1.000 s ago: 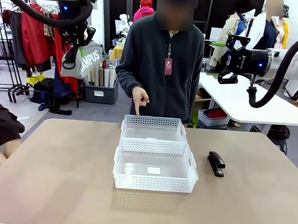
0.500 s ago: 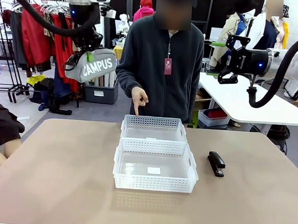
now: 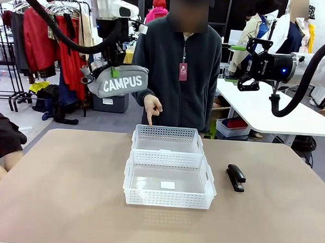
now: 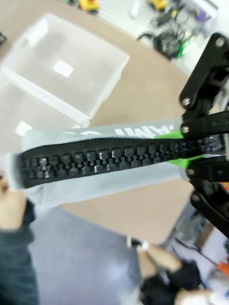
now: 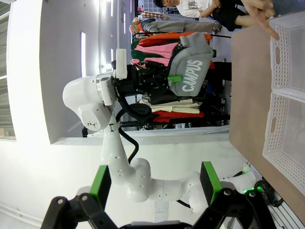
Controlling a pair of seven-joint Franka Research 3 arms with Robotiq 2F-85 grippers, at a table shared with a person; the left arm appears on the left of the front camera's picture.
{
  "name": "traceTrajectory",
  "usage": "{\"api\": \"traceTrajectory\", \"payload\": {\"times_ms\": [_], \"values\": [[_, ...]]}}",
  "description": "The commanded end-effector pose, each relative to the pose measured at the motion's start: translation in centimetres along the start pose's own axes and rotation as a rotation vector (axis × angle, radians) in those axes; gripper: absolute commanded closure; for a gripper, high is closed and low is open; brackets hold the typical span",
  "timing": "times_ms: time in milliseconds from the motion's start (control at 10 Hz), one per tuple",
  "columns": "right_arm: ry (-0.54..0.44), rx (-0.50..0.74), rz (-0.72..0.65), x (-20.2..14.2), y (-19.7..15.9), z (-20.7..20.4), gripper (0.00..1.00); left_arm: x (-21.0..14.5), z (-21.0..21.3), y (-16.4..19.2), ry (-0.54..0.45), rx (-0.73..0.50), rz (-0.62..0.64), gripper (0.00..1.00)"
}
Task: Distribute items into two baskets.
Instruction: Move the picked Pencil pouch towards the Organizing basket indicated by the person, stopping as directed.
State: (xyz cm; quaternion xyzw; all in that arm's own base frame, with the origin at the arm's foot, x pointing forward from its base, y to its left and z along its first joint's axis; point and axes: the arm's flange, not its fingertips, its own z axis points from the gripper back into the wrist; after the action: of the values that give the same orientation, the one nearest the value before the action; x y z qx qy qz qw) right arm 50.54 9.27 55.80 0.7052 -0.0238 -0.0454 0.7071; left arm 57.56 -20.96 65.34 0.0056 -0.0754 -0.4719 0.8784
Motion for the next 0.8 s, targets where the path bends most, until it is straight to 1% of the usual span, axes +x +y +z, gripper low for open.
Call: {"api": "traceTrajectory", "payload": {"times_ms": [0, 100, 300, 500, 600, 700], "values": [[0.0, -0.003, 0.005, -0.1, 0.1, 0.1, 0.0, 1.3, -0.2, 0.6, 0.001, 0.022, -0.101, 1.0], [0.0, -0.003, 0.005, -0.1, 0.1, 0.1, 0.0, 2.1, -1.0, 0.1, -0.01, 0.022, -0.133, 1.0], [0.0, -0.003, 0.005, -0.1, 0.1, 0.1, 0.0, 3.5, -2.9, -1.4, -0.069, 0.013, -0.235, 1.0], [0.0, -0.003, 0.005, -0.1, 0.1, 0.1, 0.0, 4.1, -3.9, -2.2, -0.087, -0.034, -0.35, 1.0], [0.0, -0.003, 0.005, -0.1, 0.1, 0.1, 0.0, 3.8, -4.7, -2.6, -0.107, -0.04, -0.377, 1.0], [0.0, -0.003, 0.005, -0.1, 0.1, 0.1, 0.0, 4.3, -5.5, -3.2, -0.089, -0.053, -0.403, 1.0]]}}
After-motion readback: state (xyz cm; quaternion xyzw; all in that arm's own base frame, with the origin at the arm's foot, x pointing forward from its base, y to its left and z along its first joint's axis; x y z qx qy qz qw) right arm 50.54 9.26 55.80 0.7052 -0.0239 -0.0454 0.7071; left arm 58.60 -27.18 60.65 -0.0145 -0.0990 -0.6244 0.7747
